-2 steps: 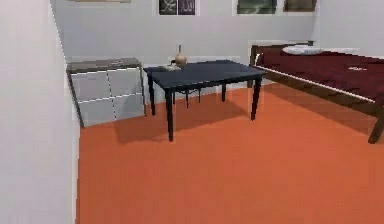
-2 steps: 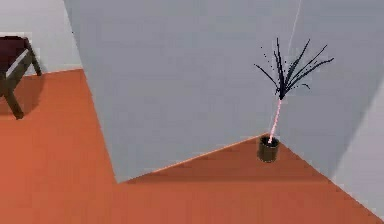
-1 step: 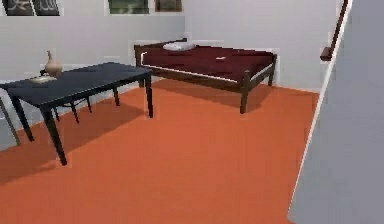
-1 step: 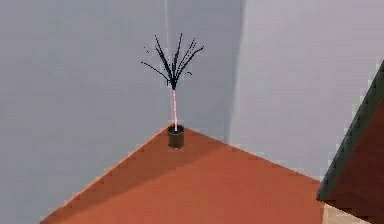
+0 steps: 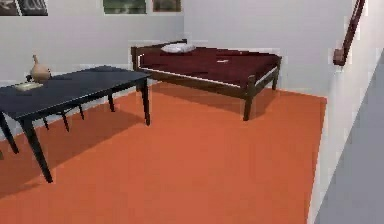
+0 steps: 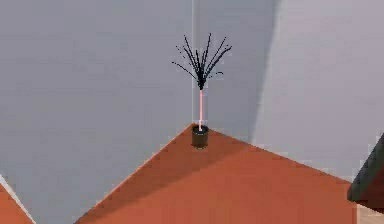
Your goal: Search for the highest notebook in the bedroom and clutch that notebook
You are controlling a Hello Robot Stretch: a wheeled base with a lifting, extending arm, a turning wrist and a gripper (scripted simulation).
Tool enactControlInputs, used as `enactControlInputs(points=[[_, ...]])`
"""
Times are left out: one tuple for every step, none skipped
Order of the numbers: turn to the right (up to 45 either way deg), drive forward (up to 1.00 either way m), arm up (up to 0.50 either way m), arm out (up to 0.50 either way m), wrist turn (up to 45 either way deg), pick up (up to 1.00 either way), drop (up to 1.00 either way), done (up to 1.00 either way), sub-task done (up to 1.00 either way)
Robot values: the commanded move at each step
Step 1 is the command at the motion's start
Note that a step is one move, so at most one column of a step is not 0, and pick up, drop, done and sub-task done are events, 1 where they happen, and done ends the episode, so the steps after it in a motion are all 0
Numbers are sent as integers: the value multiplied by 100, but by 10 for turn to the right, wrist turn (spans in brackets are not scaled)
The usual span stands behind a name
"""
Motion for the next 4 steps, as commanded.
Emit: enactControlInputs(points=[[-450,0,0,0,0,0,0,0,0],[-60,0,0,0,0,0,0,0,0],[0,100,0,0,0,0,0,0,0],[-30,0,0,0,0,0,0,0,0]])
